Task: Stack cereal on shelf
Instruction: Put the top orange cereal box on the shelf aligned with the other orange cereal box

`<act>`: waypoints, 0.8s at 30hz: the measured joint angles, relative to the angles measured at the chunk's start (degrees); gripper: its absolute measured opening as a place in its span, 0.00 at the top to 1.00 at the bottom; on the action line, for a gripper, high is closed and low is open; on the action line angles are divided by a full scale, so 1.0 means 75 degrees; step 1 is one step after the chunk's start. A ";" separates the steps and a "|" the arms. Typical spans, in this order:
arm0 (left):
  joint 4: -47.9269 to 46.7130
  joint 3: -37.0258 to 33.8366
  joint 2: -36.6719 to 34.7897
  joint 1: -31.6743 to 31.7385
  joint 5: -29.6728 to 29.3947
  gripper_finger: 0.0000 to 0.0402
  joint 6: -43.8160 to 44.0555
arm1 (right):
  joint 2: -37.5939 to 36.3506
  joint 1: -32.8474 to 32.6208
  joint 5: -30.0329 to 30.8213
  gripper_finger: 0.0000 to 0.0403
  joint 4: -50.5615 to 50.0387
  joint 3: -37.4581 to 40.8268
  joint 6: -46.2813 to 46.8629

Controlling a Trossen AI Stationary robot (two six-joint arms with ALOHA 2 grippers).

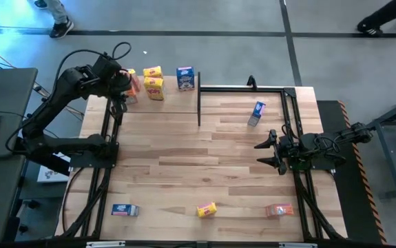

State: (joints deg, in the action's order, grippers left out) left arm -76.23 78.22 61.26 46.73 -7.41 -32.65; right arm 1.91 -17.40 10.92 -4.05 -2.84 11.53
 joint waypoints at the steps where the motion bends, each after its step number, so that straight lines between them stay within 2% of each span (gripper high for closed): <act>1: 0.0000 0.0002 0.0016 0.0054 0.0093 0.59 -0.0017 | -0.0002 0.0001 0.0002 0.36 0.0000 -0.0001 0.0000; 24: 0.0114 0.0002 0.0524 0.1016 0.0984 0.59 -0.0290 | -0.0002 -0.0001 0.0002 0.36 0.0000 -0.0001 0.0000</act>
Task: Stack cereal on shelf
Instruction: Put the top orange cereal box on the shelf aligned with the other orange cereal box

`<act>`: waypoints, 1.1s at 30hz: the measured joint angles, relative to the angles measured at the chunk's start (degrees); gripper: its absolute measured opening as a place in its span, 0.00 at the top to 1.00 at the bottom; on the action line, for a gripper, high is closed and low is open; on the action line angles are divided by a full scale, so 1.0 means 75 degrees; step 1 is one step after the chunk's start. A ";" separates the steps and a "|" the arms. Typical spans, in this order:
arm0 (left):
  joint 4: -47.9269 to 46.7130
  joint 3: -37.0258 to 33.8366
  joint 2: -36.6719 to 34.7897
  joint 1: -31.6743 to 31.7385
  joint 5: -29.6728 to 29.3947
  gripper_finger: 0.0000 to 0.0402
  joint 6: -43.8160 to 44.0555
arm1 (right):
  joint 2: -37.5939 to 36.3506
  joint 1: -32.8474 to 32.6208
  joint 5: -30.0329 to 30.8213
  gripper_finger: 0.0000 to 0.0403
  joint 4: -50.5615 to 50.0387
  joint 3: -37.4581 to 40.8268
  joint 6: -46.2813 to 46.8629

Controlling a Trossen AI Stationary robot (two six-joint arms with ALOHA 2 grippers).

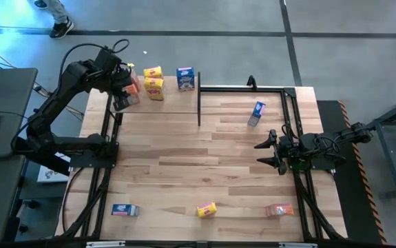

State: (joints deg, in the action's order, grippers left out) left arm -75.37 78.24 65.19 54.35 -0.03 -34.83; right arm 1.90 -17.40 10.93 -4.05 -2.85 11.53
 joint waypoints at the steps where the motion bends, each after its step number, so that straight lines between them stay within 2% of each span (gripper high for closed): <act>1: 0.0022 0.0000 0.0000 0.0036 0.0028 0.59 0.0003 | -0.0001 0.0001 -0.0001 0.36 0.0000 0.0003 0.0000; 17: 0.0033 0.0000 0.0000 0.0317 0.0181 0.59 0.0149 | 0.0002 -0.0001 0.0001 0.36 0.0000 0.0000 0.0003; 26: 0.0035 0.0000 -0.0001 0.0315 -0.0085 0.44 0.0172 | 0.0001 0.0001 -0.0001 0.36 0.0000 0.0001 0.0000; 33: 0.0092 0.0000 -0.0171 0.0314 -0.0413 0.41 0.0448 | 0.0000 0.0001 0.0001 0.36 0.0002 0.0000 0.0000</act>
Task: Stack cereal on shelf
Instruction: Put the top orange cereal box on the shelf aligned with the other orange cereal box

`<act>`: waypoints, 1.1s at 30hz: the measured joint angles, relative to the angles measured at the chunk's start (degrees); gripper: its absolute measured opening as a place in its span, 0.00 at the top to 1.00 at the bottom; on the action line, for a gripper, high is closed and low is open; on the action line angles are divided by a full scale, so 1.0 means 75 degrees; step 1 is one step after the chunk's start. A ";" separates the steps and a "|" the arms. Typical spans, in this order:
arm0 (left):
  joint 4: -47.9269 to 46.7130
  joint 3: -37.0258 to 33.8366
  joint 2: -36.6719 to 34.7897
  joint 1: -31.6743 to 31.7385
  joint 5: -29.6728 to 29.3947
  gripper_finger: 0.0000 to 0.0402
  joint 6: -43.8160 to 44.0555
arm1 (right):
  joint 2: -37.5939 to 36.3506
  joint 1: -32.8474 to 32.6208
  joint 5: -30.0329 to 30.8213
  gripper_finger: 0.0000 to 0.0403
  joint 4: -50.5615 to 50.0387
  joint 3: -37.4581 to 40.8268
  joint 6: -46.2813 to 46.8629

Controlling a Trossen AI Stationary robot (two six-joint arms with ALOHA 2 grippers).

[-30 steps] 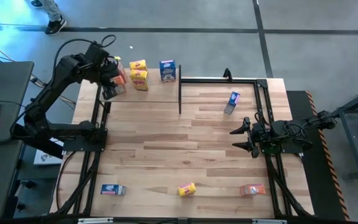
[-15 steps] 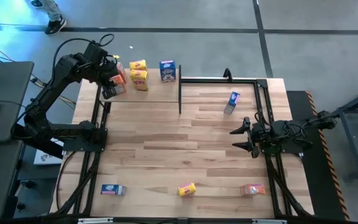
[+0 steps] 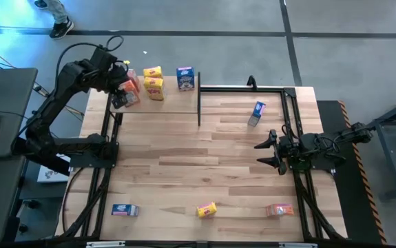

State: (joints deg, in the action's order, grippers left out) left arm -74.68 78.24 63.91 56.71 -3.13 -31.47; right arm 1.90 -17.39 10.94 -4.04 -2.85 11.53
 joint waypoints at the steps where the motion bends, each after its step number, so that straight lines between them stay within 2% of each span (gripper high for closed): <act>1: 0.0008 0.0000 -0.0051 0.0000 -0.0022 0.41 0.0040 | -0.0001 -0.0002 -0.0003 0.36 -0.0002 0.0000 0.0000; 10: 0.0324 0.0000 -0.0683 0.0000 -0.0062 0.41 0.0256 | 0.0001 -0.0002 0.0000 0.36 -0.0002 0.0000 0.0002; 17: 0.0364 0.0000 -0.1268 -0.0015 -0.0064 0.41 0.0888 | 0.0002 0.0001 -0.0002 0.36 -0.0002 0.0002 0.0000; 23: 0.0120 0.0000 -0.1780 -0.0262 0.0340 0.41 0.1495 | 0.0002 -0.0001 -0.0001 0.36 -0.0002 0.0000 0.0002; 27: -0.0359 -0.0006 -0.1851 -0.0567 0.0611 0.41 0.2130 | 0.0001 -0.0001 0.0000 0.36 -0.0002 0.0001 0.0000; 33: -0.0904 -0.0015 -0.1550 -0.1041 0.0571 0.41 0.3239 | -0.0001 -0.0001 -0.0003 0.36 -0.0002 0.0000 0.0001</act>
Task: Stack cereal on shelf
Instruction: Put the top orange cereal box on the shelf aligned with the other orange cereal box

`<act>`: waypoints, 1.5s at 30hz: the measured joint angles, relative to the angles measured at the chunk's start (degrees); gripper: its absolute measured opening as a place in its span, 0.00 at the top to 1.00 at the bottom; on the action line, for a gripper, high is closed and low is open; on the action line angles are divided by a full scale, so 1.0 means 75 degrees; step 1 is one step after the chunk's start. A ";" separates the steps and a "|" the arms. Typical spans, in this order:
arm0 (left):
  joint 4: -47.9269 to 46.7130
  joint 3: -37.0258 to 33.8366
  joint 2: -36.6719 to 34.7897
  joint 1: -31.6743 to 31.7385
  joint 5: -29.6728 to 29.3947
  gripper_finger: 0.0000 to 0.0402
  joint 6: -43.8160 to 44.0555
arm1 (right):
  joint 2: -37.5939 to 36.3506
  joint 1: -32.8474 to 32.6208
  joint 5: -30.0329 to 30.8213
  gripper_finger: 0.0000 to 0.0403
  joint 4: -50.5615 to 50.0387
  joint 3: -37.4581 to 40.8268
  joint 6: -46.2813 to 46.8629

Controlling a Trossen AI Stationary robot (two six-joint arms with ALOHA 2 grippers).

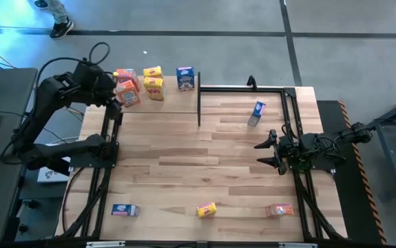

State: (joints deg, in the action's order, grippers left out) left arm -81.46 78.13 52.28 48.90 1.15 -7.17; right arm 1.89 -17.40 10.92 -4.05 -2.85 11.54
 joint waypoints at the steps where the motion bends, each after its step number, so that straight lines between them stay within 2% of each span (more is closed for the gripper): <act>1: -0.0033 0.0000 0.0062 -0.0087 -0.0019 0.41 0.0055 | 0.0003 -0.0001 0.0003 0.36 0.0000 0.0000 -0.0001; 8: 0.0374 -0.0506 0.0369 -0.0479 -0.0240 0.41 0.0351 | 0.0000 0.0001 0.0003 0.36 0.0000 0.0000 0.0001; 32: 0.1147 -0.1798 0.0460 -0.0483 -0.0696 0.41 0.0673 | 0.0003 0.0001 0.0003 0.36 0.0000 0.0001 0.0000; 45: 0.1255 -0.1839 0.0456 -0.0481 -0.1322 0.41 0.0597 | 0.0002 -0.0001 0.0003 0.36 0.0000 0.0001 0.0001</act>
State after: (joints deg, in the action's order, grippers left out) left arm -72.04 64.34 55.70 45.29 -8.76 -2.69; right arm 1.91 -17.41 10.94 -4.05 -2.85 11.54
